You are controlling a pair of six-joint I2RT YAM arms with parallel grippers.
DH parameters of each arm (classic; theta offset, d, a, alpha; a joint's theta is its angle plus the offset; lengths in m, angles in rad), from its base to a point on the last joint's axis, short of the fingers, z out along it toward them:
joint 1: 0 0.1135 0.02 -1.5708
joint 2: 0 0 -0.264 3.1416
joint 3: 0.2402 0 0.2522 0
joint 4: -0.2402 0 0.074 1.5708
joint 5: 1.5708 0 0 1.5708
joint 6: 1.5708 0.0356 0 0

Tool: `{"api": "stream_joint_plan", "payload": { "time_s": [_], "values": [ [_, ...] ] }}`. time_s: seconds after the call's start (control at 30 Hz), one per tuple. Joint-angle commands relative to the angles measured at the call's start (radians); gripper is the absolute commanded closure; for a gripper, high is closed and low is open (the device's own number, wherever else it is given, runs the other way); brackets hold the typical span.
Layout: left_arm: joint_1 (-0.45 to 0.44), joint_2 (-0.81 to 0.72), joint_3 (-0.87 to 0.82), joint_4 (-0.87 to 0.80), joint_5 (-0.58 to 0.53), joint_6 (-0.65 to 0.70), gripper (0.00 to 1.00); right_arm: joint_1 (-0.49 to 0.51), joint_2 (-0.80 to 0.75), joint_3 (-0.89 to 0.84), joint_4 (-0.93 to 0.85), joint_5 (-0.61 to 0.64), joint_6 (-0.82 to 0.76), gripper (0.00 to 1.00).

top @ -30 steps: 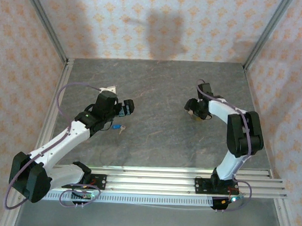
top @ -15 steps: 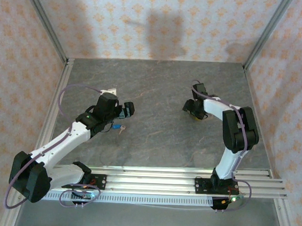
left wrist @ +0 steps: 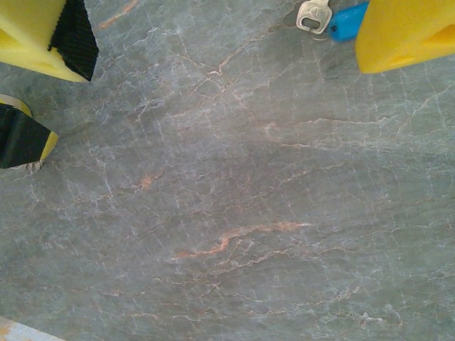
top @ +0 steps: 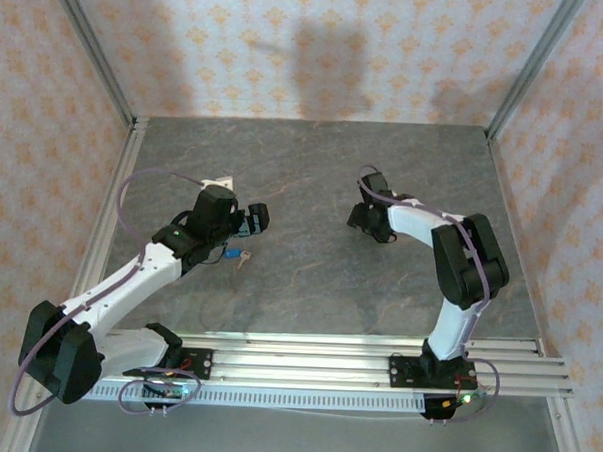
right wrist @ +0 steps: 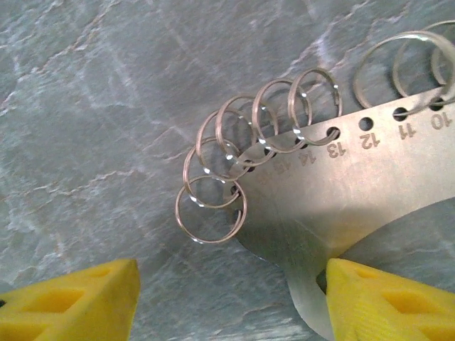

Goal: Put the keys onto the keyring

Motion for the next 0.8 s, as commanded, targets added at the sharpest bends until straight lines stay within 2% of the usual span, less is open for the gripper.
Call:
{"api": "stream_joint_plan", "payload": {
  "time_s": [0.0, 0.77],
  "values": [
    [-0.013, -0.002, 0.016, 0.019, 0.007, -0.008, 0.05, 0.098, 0.022, -0.010, 0.022, -0.100, 0.067, 0.32],
    [-0.024, -0.050, 0.042, 0.006, 0.029, -0.045, 0.05, 0.487, 0.221, 0.295, 0.011, -0.058, 0.196, 0.32]
  ]
}}
